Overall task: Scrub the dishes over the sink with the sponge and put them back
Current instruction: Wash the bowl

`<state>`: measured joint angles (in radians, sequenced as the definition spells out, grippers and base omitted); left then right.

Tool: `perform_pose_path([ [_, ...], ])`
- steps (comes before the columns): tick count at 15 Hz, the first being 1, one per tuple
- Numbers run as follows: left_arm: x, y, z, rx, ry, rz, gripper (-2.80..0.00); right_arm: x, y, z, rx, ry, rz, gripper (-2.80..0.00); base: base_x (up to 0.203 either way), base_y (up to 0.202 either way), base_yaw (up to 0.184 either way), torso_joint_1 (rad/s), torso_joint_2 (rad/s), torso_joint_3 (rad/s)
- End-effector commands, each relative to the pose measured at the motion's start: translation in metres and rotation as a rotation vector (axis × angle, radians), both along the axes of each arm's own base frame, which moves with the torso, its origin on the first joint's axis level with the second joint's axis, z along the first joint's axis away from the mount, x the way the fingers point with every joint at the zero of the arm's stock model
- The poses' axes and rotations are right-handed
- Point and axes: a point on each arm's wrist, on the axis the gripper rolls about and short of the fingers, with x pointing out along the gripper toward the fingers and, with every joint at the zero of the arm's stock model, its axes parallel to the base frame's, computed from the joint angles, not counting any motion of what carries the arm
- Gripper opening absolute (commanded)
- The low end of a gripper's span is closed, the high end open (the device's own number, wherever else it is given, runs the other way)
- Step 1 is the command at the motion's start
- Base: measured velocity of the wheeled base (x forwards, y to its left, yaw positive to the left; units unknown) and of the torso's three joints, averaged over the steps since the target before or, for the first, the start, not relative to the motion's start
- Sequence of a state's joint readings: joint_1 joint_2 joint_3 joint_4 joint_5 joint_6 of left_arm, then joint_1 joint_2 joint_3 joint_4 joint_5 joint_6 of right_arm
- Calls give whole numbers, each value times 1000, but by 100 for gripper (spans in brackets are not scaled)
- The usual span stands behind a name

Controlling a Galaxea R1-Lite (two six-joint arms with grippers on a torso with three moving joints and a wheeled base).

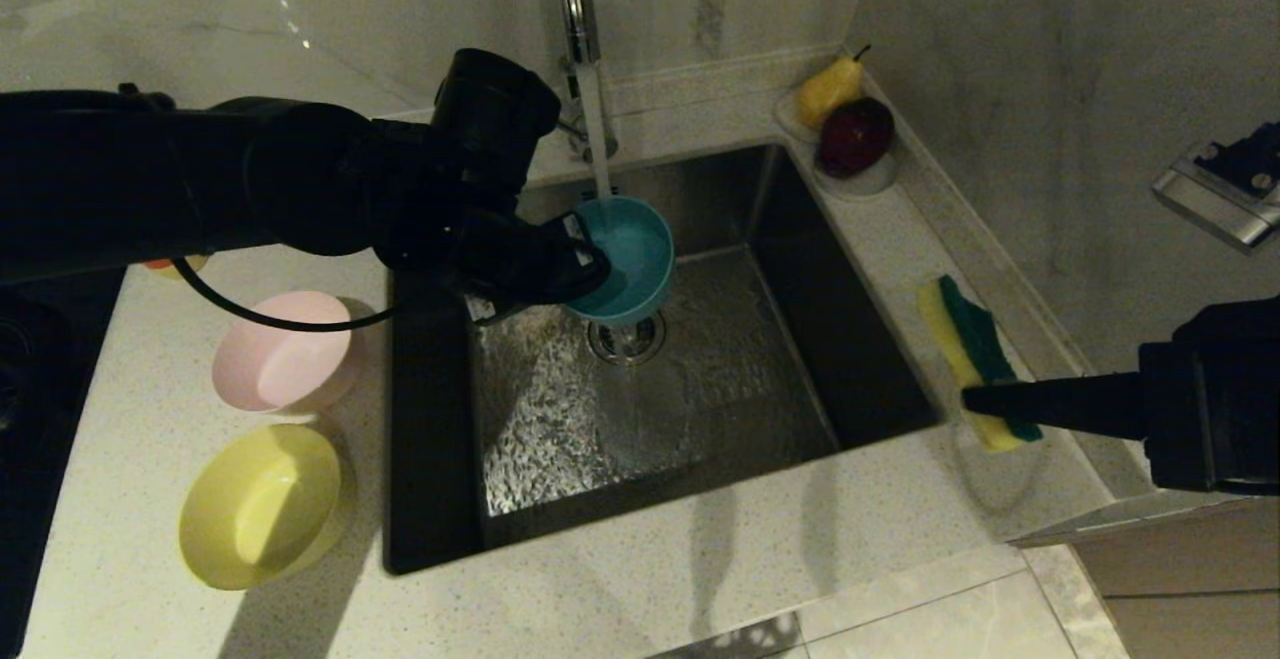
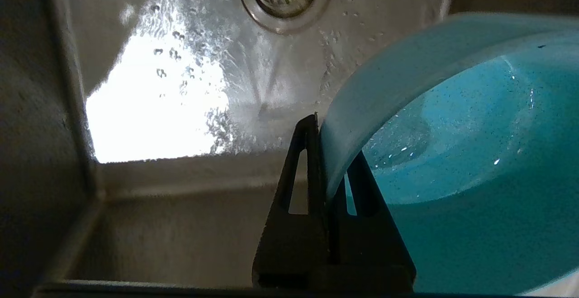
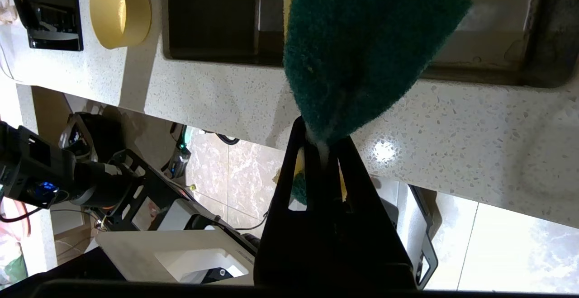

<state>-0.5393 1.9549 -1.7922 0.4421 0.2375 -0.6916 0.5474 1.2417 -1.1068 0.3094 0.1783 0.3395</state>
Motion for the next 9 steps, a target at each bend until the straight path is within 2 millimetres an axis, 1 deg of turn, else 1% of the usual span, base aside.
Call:
perform_pose_path([
  [1, 16, 2, -5, 1, -2, 39, -280, 0, 0, -1, 0, 5, 2, -280, 0, 0, 0, 0, 0, 0],
  [5, 21, 7, -2, -11, -14, 62, -280, 3, 2, -4, -6, 16, 1, -280, 0, 0, 0, 0, 0, 0],
  [9, 20, 10, 2, -16, -24, 67, -280, 5, 3, -3, -4, 13, 1, -280, 0, 0, 0, 0, 0, 0],
])
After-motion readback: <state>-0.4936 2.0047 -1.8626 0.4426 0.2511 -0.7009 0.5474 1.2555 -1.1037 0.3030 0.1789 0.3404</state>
